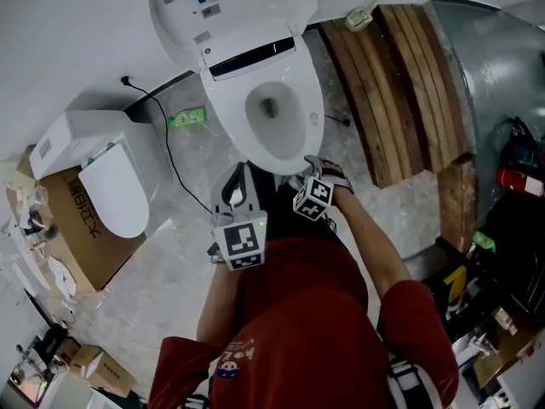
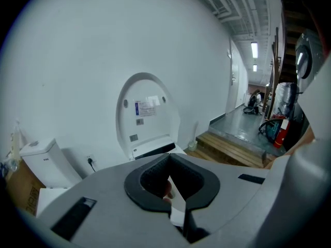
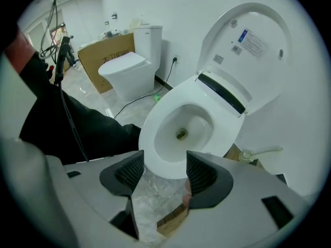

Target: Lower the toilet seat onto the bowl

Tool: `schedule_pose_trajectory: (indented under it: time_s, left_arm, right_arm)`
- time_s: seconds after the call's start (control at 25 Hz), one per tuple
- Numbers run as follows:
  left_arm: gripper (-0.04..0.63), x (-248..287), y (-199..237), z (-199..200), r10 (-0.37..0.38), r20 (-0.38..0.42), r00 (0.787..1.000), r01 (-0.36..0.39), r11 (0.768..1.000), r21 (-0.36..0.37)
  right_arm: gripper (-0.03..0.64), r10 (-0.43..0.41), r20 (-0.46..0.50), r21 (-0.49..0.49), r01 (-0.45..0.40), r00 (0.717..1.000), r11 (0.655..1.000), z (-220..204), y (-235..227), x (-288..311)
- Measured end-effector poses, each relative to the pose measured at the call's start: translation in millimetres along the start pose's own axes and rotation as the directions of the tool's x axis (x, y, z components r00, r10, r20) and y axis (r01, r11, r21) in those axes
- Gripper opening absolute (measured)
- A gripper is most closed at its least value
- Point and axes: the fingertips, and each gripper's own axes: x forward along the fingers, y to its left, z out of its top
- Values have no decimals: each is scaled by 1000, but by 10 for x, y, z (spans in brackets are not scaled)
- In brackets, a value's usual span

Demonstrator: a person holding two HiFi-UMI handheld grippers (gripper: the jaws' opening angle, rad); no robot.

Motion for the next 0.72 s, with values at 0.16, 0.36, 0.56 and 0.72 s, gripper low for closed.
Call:
schedule_pose_trajectory:
  time_s: [0.16,0.36,0.56,0.72]
  left_arm:
    - [11,-96,-7,126,12,39,999,-12,1000,-4]
    - [11,-268,-70,297,12,82,997,-13,1000,13]
    - [11,-387,-100,448,9,130,991,-11,1000,15]
    - [11,-502,-123,583,12,175,985,-14,1000,7]
  right_arm:
    - [244,-60,71,68,55,996,996,155,-164,-279]
    - [244,-139,182,178,106,973,978,383,-333,-752]
    - [244,-239,285,292,153,928,944,620,-552,-1302]
    - [244,-311,365,373,168,877,912,774,-687,-1770]
